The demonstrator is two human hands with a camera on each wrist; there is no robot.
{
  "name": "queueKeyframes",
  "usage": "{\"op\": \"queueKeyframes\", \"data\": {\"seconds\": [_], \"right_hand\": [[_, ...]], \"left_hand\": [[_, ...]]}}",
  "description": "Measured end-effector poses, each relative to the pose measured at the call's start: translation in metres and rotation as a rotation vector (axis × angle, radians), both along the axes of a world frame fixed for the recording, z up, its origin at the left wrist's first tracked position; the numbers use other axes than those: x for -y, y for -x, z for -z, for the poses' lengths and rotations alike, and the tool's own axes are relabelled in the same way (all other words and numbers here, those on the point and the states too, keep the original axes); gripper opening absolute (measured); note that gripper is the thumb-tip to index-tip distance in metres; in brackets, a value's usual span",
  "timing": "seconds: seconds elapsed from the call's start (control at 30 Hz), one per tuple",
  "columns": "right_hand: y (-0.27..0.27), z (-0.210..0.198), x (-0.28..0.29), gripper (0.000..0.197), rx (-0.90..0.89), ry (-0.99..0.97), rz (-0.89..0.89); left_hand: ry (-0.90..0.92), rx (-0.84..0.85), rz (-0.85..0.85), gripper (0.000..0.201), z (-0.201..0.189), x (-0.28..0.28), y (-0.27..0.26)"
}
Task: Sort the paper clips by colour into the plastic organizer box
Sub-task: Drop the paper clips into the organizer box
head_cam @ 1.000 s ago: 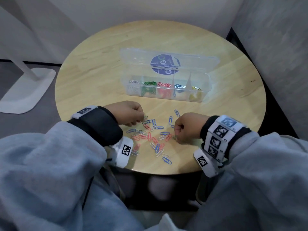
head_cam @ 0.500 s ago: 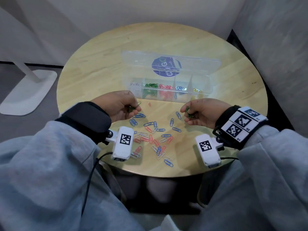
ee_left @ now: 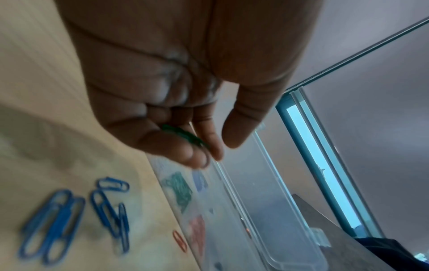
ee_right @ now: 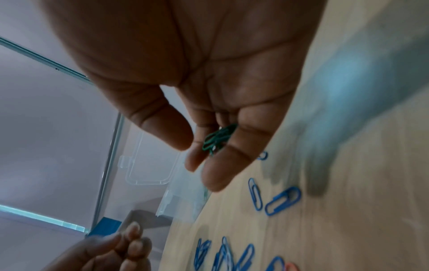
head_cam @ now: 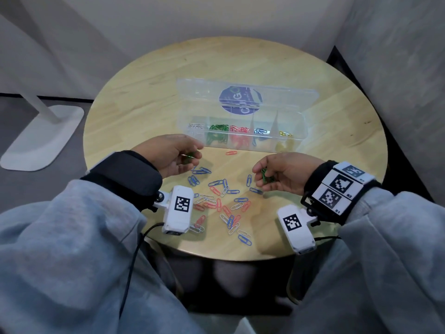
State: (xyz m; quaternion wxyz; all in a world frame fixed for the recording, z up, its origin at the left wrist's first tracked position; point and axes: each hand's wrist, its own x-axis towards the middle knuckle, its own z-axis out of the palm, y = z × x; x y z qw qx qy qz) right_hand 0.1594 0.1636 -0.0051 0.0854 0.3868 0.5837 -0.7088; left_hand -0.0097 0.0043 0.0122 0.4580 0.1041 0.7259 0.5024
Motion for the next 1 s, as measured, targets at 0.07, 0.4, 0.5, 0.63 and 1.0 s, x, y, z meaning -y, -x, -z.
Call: {"op": "queueKeyframes", "data": {"seconds": [0.07, 0.4, 0.5, 0.63, 1.0], "right_hand": [[0.000, -0.002, -0.002, 0.030, -0.017, -0.024, 0.036], [0.000, -0.002, -0.003, 0.025, -0.025, -0.085, 0.065], [-0.001, -0.003, -0.003, 0.023, -0.058, -0.047, 0.068], [0.000, -0.006, -0.004, 0.022, -0.091, 0.062, 0.086], [0.008, 0.004, 0.022, 0.042, -0.149, 0.375, -0.065]], "left_hand": [[0.120, -0.135, -0.015, 0.020, 0.003, 0.002, 0.011], [0.540, -0.722, 0.382, 0.014, 0.024, -0.003, 0.007], [0.546, -0.732, 0.400, 0.005, 0.022, -0.004, 0.004], [0.266, -0.451, 0.372, 0.008, 0.010, -0.013, -0.004], [-0.225, 0.202, 0.308, 0.022, -0.003, -0.025, -0.043]]}}
